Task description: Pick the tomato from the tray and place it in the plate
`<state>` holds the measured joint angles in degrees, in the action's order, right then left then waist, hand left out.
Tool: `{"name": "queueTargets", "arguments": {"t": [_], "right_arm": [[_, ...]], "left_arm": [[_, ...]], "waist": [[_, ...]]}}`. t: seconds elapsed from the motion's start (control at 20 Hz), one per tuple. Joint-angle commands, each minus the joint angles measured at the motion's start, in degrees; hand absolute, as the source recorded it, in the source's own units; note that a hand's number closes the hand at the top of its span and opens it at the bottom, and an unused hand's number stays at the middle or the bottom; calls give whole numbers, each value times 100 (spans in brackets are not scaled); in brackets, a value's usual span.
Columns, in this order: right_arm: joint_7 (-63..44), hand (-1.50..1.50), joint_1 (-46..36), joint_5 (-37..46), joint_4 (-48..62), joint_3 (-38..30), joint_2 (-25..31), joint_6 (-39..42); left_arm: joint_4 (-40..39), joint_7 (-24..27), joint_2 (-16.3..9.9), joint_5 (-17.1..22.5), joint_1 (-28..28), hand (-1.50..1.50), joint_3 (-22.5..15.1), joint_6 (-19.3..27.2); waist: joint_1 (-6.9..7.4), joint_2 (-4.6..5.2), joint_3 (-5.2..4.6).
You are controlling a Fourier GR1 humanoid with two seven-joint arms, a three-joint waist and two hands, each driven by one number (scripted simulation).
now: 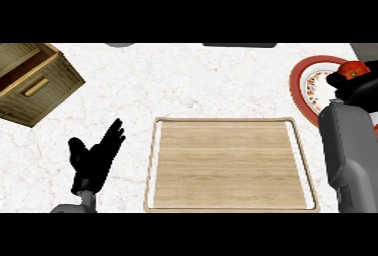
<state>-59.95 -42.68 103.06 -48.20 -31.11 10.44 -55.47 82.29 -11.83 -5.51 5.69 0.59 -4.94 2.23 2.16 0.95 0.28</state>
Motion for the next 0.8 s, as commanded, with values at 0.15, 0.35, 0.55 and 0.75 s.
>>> {"name": "queueTargets", "arguments": {"t": [0.15, 0.35, 0.55, 0.75], "right_arm": [[184, 150, 2, -702, 1283, -463, 647, -1549], [358, 150, -233, -1571, 1887, -861, 1024, -1035], [1116, -150, -398, -2537, 2587, -931, 1203, -120], [2287, -150, -214, -3477, 2689, -1100, 1146, -371]], "left_arm": [[-503, 338, -43, 83, 33, 0, 200, -161], [11, -156, 7, 13, 34, 0, 29, -14], [-115, -107, 41, -8, 167, 0, 33, -13], [43, -225, 57, -32, 114, 0, -15, 25]], "waist": [[-56, -6, -16], [-25, -6, -1], [-19, 20, 11], [21, 29, 29]]}}
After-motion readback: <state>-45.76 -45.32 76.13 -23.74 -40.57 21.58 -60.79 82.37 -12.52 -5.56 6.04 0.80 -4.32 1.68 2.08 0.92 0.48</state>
